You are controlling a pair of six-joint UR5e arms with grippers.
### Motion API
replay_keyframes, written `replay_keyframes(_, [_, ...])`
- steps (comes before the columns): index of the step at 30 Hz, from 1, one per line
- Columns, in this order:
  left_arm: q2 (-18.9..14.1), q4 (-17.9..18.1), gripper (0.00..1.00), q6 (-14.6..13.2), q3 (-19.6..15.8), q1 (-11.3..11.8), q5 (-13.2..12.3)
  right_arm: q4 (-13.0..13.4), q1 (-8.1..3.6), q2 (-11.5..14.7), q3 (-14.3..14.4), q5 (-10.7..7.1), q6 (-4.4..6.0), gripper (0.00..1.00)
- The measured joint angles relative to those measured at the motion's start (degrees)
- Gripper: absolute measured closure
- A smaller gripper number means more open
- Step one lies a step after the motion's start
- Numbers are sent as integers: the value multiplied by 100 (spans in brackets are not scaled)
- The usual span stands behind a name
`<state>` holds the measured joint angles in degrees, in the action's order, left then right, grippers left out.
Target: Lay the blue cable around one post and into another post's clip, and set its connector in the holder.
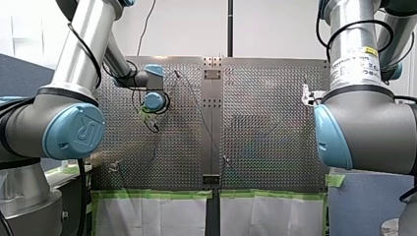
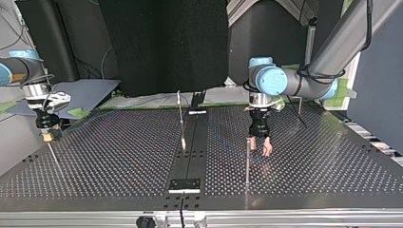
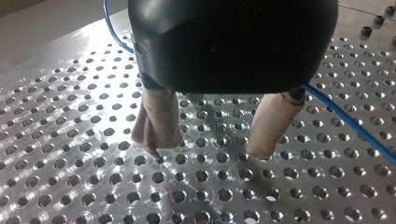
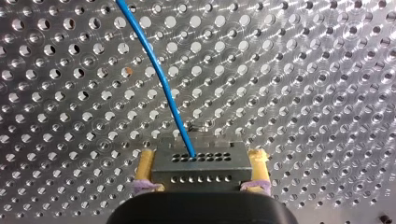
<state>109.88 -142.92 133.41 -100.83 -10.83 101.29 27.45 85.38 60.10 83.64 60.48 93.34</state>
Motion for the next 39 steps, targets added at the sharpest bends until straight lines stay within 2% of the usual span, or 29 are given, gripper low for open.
replay_keyframes(8, [1, 0, 1, 0, -1, 0, -6, -8, 1, -1, 1, 18, 80, 100])
replay_keyframes(9, [1, 0, 1, 0, -1, 0, -7, -51, -2, 3, -2, 12, 21, 100])
replay_keyframes(10, [1, 0, 1, 0, 0, 0, -7, -175, -8, 20, -7, -13, -122, 100])
replay_keyframes(11, [1, 0, 1, 0, 1, 0, -8, -236, -11, 26, -6, -26, -194, 100])
replay_keyframes(12, [1, 0, 1, 0, 1, 0, -8, -253, -12, 27, -6, -29, -214, 100])
replay_keyframes(39, [-1, -3, 1, 51, 0, -5, -40, -256, -11, 19, 1, -30, -216, 100])
